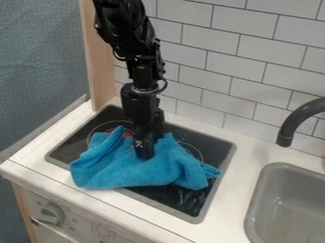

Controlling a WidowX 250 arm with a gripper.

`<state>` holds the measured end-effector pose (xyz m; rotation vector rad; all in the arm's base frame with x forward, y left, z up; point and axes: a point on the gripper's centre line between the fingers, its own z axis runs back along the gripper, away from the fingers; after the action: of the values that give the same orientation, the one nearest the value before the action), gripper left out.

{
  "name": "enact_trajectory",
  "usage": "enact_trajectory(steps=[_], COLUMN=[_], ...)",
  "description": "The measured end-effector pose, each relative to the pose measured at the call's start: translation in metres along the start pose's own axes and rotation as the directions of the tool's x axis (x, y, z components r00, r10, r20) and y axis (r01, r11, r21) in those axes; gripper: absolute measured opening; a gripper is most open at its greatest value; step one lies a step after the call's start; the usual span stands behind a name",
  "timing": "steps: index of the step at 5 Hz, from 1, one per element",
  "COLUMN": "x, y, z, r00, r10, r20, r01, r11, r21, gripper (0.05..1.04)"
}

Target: Unfold the cloth from the top to the bottom

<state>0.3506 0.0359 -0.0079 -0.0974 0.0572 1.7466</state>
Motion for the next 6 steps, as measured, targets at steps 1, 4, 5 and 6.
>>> enact_trajectory(steps=[1,4,5,6], x=[0.000,0.000,-0.003,-0.002], y=[0.000,-0.001,0.000,0.002], z=[0.000,0.000,0.000,0.016], r00=[1.000,1.000,1.000,0.999], r10=[0.001,0.006,0.014,0.015], r20=[0.002,-0.003,-0.016,-0.030], r01=[-0.001,-0.006,-0.014,-0.016], r11=[1.000,1.000,1.000,0.999], r21=[0.000,-0.006,0.001,-0.035], gripper=[0.636,0.069,0.053,0.052])
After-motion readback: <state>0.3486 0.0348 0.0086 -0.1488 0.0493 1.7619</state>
